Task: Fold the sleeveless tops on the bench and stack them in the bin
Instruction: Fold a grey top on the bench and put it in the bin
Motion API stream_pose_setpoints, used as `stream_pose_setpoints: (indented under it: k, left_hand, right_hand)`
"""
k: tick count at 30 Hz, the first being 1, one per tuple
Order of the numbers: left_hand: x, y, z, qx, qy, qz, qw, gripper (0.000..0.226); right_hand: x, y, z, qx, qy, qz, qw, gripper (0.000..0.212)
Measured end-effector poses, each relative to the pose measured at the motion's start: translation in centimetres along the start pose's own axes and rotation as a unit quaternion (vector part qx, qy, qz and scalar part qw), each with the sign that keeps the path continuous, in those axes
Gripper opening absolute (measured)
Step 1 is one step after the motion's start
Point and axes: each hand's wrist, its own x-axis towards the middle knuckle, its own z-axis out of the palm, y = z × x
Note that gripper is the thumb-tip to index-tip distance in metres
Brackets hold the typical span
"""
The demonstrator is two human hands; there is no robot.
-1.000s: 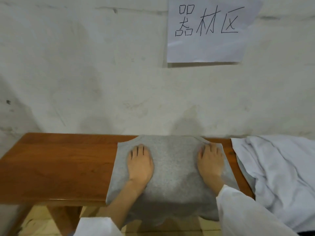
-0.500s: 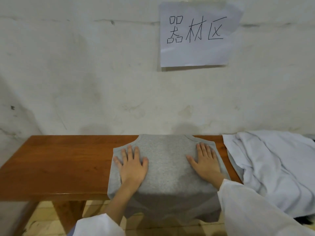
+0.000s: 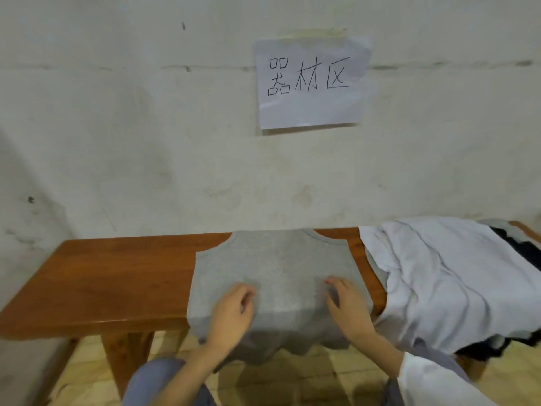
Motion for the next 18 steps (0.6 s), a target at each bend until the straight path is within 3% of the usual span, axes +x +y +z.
stream_pose_setpoints:
  k: [2,4,6,8,11,14,16,18]
  left_hand:
    - [-2.3,0.5,1.3,0.004,-0.089,-0.012,0.996,0.014]
    - [-3.9,-0.3,2.7,0.019,-0.181,-0.046,0.982,0.017]
    - [-4.7,-1.8,3.8,-0.016,-0.263,-0.125,0.957,0.018]
    - [-5.5,-4.0,4.3,-0.086,-0.296,-0.255,0.917,0.018]
    - [-6.2,-7.9,4.3,-0.169,-0.216,-0.440,0.855,0.017]
    - [-6.1,-11.1,4.2,-0.236,-0.109,-0.565,0.783,0.030]
    - [-5.4,-12.0,4.3,-0.236,-0.074,-0.589,0.769,0.040]
    - [-4.2,-12.6,4.4,-0.198,-0.043,-0.576,0.792,0.048]
  right_hand:
    - [-2.2,-0.9,0.3,0.042,-0.006,-0.014,0.999,0.009]
    - [-3.9,-1.4,0.9,0.058,-0.088,-0.029,0.994,0.011]
    - [-4.6,-1.0,1.7,0.076,-0.186,0.006,0.980,0.016]
    - [-4.7,0.7,2.7,0.107,-0.248,0.090,0.959,0.012]
    - [-5.0,3.4,3.7,0.156,-0.283,0.211,0.923,0.025]
    - [-5.1,5.8,4.0,0.177,-0.208,0.322,0.906,0.026]
    - [-4.3,7.5,4.7,0.217,-0.147,0.388,0.884,0.041]
    - [-3.2,9.1,5.5,0.230,-0.102,0.408,0.877,0.057]
